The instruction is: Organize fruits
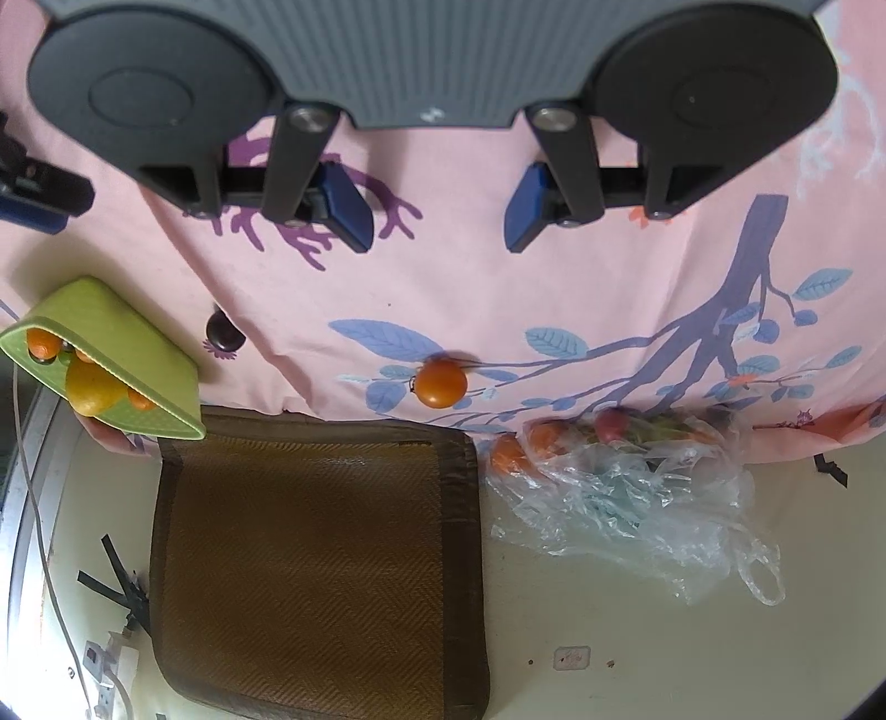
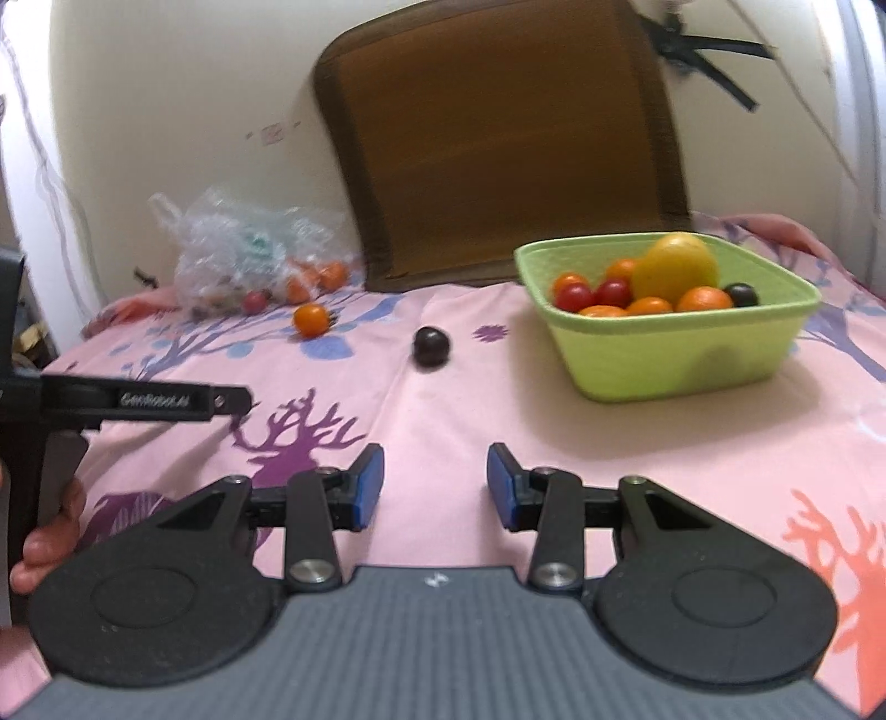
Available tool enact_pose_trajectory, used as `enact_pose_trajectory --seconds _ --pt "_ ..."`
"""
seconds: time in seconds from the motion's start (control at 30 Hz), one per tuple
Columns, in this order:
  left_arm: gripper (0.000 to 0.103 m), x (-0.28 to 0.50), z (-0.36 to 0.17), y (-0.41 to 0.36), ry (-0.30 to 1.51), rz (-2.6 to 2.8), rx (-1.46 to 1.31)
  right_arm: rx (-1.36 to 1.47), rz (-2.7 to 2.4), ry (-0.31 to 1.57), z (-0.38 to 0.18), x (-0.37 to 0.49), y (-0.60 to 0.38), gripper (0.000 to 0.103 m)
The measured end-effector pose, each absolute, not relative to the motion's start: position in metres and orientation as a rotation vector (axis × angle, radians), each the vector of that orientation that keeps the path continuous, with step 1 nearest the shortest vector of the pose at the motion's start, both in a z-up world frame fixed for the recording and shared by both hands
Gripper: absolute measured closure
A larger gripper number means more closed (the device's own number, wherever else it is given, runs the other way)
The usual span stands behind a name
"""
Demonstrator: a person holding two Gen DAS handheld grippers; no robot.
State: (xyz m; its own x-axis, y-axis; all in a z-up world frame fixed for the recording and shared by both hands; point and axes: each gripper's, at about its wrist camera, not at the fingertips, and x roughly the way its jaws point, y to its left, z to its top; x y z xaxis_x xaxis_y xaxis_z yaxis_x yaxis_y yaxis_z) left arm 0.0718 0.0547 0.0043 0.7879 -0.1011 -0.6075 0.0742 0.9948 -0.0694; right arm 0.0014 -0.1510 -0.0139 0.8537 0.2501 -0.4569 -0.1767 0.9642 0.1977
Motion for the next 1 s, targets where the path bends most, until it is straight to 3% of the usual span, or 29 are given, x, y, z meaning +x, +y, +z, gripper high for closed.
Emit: enact_pose_trajectory --seconds 0.5,0.77,0.9,1.0 --pt "0.048 0.043 0.011 0.038 0.551 -0.255 -0.001 0.320 0.074 0.500 -0.020 -0.026 -0.178 0.059" --pt "0.038 0.041 0.012 0.039 0.541 -0.264 -0.009 0.319 0.046 0.492 -0.021 -0.026 -0.176 0.056" --pt "0.027 0.039 0.013 0.036 0.525 -0.264 0.016 0.322 0.040 0.490 -0.021 -0.027 -0.177 0.056" --pt "0.026 0.039 0.013 0.034 0.520 -0.263 0.029 0.325 0.038 0.488 -0.021 -0.027 -0.176 0.056"
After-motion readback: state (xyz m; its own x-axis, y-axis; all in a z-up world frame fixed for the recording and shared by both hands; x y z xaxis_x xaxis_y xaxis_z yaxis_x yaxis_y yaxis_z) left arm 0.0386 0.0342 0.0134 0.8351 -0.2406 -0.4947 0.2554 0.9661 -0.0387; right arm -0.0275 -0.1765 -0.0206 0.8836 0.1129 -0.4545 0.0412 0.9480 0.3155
